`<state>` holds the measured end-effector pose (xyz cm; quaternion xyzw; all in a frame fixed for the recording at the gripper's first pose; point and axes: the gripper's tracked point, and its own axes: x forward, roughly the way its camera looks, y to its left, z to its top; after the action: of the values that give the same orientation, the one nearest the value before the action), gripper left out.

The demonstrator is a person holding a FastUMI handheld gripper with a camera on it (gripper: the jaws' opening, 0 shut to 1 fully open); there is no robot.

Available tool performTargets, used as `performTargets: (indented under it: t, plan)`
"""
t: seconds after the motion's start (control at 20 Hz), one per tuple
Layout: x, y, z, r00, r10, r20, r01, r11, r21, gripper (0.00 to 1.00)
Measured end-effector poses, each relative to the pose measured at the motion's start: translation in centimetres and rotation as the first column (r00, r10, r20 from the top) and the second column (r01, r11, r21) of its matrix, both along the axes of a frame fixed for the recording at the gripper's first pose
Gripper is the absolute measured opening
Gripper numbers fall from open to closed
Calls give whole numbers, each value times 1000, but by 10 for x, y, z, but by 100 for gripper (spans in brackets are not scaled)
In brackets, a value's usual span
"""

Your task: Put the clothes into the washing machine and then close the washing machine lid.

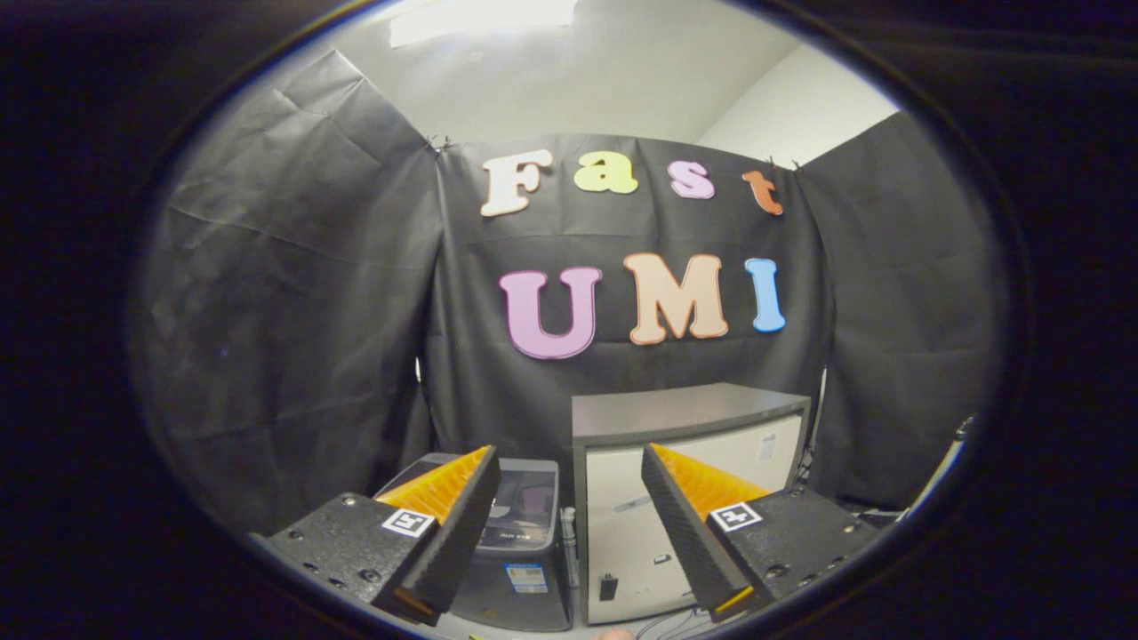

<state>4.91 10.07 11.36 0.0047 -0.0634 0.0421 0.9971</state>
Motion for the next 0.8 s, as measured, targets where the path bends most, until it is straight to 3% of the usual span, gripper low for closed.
performTargets:
  t: [0.3, 0.55, 0.8]
  plan:
    - [-5, -31, -22, 998, -64, 10, 63, 997, 47, 97]
    - [-2, -50, -41, 998, -64, -27, 67, 989, 135, 97]
    - [2, -55, -49, 997, -68, -34, 72, 988, 135, 97]
